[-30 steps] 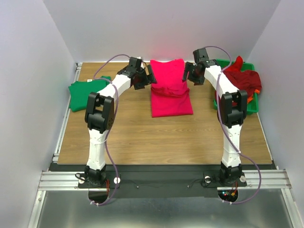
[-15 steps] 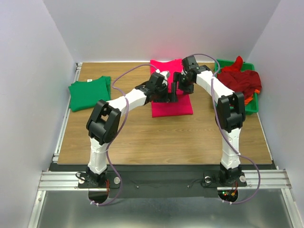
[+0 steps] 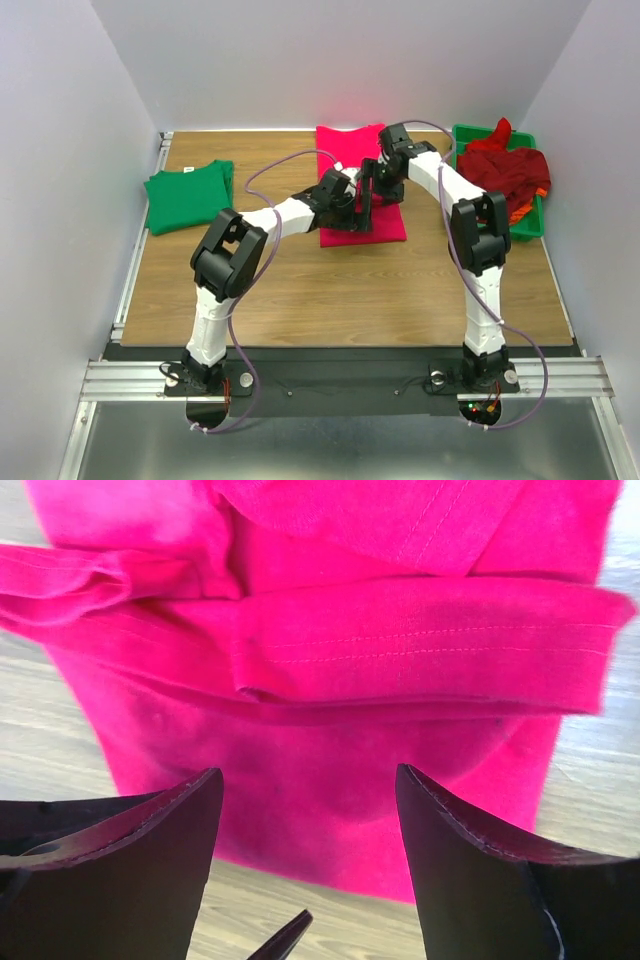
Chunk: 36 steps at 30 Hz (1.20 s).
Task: Fold and stack the t-shirts
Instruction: Fold the tshirt
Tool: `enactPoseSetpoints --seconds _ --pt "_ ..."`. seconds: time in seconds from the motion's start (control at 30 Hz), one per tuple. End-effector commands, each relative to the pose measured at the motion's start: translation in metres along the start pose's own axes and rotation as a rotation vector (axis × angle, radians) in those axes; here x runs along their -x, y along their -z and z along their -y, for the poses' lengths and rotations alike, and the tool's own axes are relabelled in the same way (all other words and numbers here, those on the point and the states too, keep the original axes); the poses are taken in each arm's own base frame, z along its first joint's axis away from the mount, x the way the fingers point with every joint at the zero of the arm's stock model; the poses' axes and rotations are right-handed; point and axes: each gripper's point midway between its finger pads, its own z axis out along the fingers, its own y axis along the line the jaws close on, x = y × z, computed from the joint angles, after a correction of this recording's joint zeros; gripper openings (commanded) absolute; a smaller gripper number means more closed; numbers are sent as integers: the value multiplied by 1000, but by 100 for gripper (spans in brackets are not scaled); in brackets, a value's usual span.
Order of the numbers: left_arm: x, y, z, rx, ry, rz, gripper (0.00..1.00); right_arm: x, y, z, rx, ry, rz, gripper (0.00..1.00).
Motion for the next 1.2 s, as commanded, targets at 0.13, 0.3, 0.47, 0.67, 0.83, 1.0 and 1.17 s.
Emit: enactPoseSetpoints --seconds 0.13,0.3,0.47,0.67,0.83,1.0,1.17 --pt "-24 -11 -21 65 -54 -22 97 -2 -23 -12 14 16 -23 75" --pt "-38 -9 -30 96 -72 -44 97 9 -36 -7 -17 5 -2 75" --pt "-54 -2 -37 122 -82 -70 97 45 -30 -14 -34 -2 102 75" --pt "-68 6 -41 129 -94 -95 97 75 -43 -6 -71 -37 177 76" --pt "-72 17 -41 131 -100 -96 97 125 -19 3 -85 -71 318 76" --pt "-73 26 -38 123 -103 -92 97 148 14 25 -128 -86 395 77" --pt "-50 42 -20 91 -100 -29 97 139 43 28 -140 -50 393 78"
